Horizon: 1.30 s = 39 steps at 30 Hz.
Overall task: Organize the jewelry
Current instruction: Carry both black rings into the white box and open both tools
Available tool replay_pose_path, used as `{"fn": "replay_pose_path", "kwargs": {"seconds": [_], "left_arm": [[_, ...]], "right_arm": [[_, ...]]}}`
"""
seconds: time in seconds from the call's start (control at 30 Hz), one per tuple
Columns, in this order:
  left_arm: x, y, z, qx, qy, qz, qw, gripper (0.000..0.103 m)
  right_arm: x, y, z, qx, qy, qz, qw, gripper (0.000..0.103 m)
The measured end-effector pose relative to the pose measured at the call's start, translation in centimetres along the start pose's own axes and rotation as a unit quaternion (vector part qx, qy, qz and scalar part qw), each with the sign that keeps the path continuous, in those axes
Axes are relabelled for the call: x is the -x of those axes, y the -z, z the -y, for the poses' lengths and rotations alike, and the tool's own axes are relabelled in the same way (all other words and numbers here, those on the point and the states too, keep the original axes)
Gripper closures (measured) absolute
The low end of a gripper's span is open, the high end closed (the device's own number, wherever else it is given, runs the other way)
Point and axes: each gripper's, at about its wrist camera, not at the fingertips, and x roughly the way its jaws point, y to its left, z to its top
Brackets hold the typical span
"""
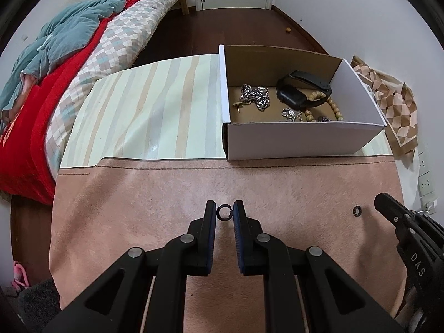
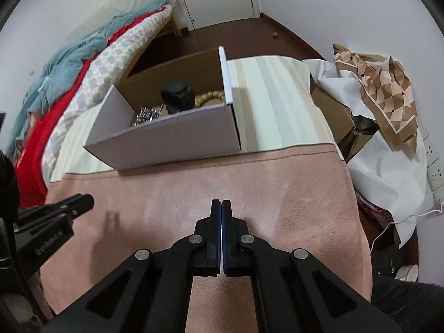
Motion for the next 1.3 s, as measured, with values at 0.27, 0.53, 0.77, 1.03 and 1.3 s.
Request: {"fn": "replay_pose_path", "kwargs": {"seconds": [0.27, 0.53, 0.77, 1.03, 1.3], "left_arm": [[-0.1, 0.0, 0.0, -0.002, 0.0, -0.003, 1.0, 0.093], [-0.1, 0.1, 0.0, -0.003, -0.002, -0.003, 1.0, 0.093], [2.0, -1.8, 0.2, 0.006, 0.028, 0.012, 0.9995, 0.093], [2.5, -9.4, 0.4, 0.009, 0.081, 0.022, 0.9964, 0.093], [-1.3, -13.6, 0.7, -0.008, 0.074, -0.033, 0.9967, 0.089]], "right_arm": [[-2.7, 1.3, -0.7, 0.034, 0.028, -0.043, 0.998, 0.059], [-2.5, 1.6, -1.6, 0.049, 0.037, -0.024, 0.998, 0.091], [2.3, -1.4, -1.0, 0.005, -0.01, 0.036, 0.999, 0.091], [3.1, -9.4, -0.7, -0.018, -0.059, 0.064, 0.996, 0.091], [-1.9, -13.4, -0.6, -0.012, -0.057, -0.007, 0.998, 0.09]]}}
